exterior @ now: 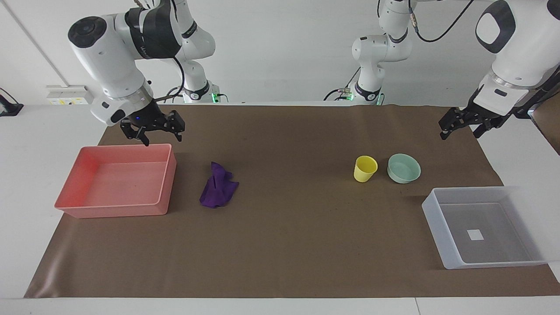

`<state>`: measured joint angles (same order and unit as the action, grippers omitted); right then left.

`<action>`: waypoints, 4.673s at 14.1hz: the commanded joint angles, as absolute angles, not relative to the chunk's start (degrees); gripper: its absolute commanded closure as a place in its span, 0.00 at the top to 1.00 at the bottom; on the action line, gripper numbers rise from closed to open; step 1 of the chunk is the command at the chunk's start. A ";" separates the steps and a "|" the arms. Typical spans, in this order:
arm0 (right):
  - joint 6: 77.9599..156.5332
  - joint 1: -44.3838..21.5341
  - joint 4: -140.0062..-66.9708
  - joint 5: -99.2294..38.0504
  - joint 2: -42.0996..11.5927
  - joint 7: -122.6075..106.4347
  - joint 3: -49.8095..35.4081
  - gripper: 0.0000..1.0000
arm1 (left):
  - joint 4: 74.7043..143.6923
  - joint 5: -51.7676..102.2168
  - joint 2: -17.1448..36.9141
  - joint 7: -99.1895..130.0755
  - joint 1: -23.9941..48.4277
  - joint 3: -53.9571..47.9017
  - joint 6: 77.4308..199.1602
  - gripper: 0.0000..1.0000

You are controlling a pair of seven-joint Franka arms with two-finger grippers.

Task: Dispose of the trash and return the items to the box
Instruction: 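Reach the right gripper to the purple cloth while the left gripper reaches the bowl, then move the cloth to the pink tray while the left gripper moves the bowl, then open the right gripper on the cloth while the left gripper releases the bowl, then grasp the yellow cup with the left gripper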

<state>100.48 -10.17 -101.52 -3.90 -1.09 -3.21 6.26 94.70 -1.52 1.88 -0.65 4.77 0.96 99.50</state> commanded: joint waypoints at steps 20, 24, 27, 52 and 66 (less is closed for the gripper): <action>134.84 -18.90 -117.51 -5.71 -15.12 1.06 6.33 0.00 | 135.28 -1.32 -3.94 5.28 2.02 0.97 134.15 0.00; 122.72 -15.83 -111.55 -5.19 -10.73 0.70 6.59 0.00 | 119.94 -0.45 -6.86 5.10 1.93 0.79 112.11 0.00; 119.01 -13.72 -109.69 -4.48 -6.52 -0.26 6.94 0.00 | 105.94 4.21 -0.81 4.92 0.97 1.49 106.96 0.00; 110.76 2.04 -110.23 -3.69 -4.39 -14.70 6.24 0.99 | 97.05 3.78 8.05 -3.96 -0.38 1.41 103.01 1.00; 79.37 -4.66 -90.44 -3.43 0.70 -5.26 7.03 1.00 | 134.92 3.78 -1.67 14.67 17.14 0.70 135.79 0.00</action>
